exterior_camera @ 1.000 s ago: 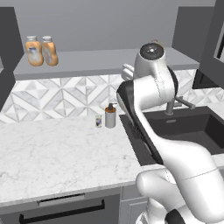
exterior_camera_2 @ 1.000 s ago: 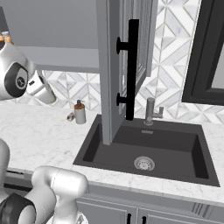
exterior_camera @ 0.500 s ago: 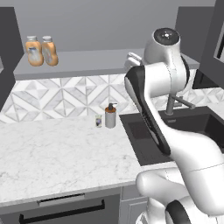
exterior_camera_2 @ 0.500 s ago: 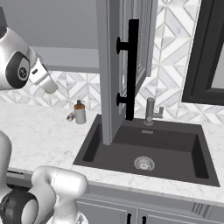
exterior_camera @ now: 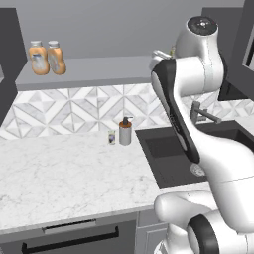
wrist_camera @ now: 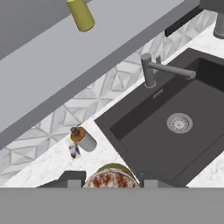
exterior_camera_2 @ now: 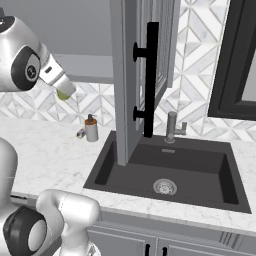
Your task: Put the shaker and condiment bottle from the counter next to their counterparts in the cabinet.
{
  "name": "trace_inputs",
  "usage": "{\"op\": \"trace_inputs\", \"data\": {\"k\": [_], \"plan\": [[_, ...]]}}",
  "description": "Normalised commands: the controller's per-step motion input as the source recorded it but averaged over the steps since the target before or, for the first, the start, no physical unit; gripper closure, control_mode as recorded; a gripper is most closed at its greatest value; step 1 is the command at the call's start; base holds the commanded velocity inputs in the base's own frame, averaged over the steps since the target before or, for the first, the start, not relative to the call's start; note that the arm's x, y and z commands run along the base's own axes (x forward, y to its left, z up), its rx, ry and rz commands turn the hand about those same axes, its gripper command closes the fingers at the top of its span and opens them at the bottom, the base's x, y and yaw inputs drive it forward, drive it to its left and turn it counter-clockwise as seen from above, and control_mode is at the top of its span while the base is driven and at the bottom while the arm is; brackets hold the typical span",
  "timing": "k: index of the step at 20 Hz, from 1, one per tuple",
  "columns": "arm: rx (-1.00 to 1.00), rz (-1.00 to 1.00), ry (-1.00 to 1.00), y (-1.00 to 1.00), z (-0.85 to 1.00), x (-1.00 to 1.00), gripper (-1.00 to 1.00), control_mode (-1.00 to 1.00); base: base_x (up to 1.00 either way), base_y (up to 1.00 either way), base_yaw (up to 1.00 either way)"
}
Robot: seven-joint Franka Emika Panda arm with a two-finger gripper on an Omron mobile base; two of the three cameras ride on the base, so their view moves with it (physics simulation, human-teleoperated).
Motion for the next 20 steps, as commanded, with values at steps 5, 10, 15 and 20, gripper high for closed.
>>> {"op": "trace_inputs", "data": {"k": [5,10,15,20], "plan": [[-0.08,0.05,-0.04,-0.34,0.19,0.08,1.0,-1.0,0.0,0.0,0.0],[-0.08,0.06,-0.09,-0.38,0.2,0.17,1.0,-1.0,0.0,0.0,0.0],[-0.08,0.06,-0.1,-0.3,0.24,0.2,1.0,-1.0,0.0,0.0,0.0],[-0.07,0.07,-0.08,-0.14,0.19,0.33,1.0,-1.0,0.0,0.0,0.0]]}}
